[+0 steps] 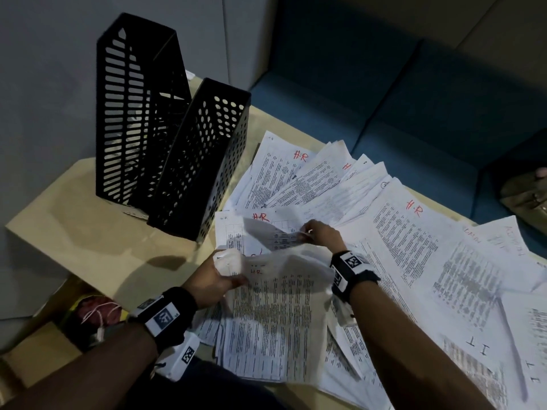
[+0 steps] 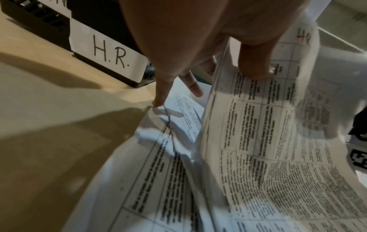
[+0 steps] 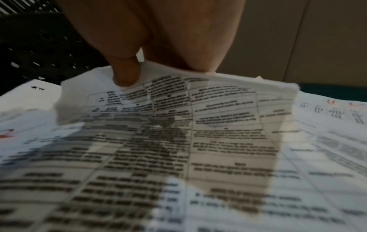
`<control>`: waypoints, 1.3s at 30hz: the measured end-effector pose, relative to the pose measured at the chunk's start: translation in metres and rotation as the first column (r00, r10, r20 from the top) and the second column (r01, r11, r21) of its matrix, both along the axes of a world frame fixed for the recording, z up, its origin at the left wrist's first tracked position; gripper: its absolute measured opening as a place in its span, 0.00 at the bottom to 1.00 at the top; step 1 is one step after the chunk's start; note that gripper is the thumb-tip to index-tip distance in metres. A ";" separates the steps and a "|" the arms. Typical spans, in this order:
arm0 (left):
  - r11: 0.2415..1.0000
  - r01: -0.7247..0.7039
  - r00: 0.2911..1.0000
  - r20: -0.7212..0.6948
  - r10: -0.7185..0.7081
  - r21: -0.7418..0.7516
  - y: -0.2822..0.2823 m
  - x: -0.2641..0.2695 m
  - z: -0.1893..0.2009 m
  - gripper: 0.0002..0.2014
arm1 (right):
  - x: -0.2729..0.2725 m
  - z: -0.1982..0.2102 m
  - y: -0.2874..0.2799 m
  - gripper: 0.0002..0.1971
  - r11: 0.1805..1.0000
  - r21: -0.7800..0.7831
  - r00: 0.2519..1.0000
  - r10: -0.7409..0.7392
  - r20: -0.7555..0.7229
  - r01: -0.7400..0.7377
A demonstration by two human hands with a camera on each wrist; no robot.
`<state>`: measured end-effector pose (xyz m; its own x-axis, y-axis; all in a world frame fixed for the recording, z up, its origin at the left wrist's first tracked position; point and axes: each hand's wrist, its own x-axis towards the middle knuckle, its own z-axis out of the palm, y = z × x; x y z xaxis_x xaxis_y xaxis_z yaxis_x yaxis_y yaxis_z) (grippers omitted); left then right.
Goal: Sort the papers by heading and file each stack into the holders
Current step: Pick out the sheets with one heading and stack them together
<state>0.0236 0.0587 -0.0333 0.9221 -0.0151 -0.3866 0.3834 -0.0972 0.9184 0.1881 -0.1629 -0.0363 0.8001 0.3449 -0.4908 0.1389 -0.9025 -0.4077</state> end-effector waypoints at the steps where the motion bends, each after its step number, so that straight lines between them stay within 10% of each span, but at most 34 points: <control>1: 1.000 -0.010 1.000 -0.011 0.010 0.015 0.002 -0.001 -0.003 0.19 | -0.002 0.002 0.003 0.12 0.998 0.044 0.999 -0.044 0.011 0.043; 10: 0.998 -0.059 0.998 -0.026 0.060 0.033 0.015 -0.008 -0.009 0.18 | -0.009 0.083 -0.010 0.14 0.815 0.539 0.911 -0.365 0.193 0.212; 14: 0.986 -0.159 0.987 -0.017 0.160 0.044 0.006 0.003 -0.001 0.05 | 0.003 0.160 -0.028 0.14 0.678 0.729 0.765 -0.520 0.380 0.099; 17: 0.955 -0.280 0.958 -0.032 0.284 0.096 -0.001 0.012 0.003 0.25 | 0.000 0.216 -0.042 0.06 0.647 0.763 0.664 -0.563 0.491 -0.015; 23: 0.933 -0.343 0.934 -0.064 0.351 0.109 -0.005 0.040 0.019 0.22 | -0.011 0.263 -0.062 0.11 0.514 0.820 0.486 -0.666 0.566 -0.251; 34: 0.965 -0.194 0.980 -0.008 0.198 0.179 -0.005 0.050 0.009 0.19 | -0.009 0.097 -0.019 0.12 0.751 0.547 0.777 -0.573 0.260 0.370; 39: 0.958 -0.269 0.962 -0.024 0.272 0.100 -0.007 0.047 0.027 0.10 | -0.005 0.135 -0.002 0.05 0.655 0.698 0.756 -0.603 0.252 0.290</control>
<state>0.0704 0.0522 -0.0058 0.8716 0.2715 -0.4081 0.4411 -0.0714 0.8946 0.1832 -0.1648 0.0988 0.9930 -0.0336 0.1134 0.0825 -0.4898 -0.8679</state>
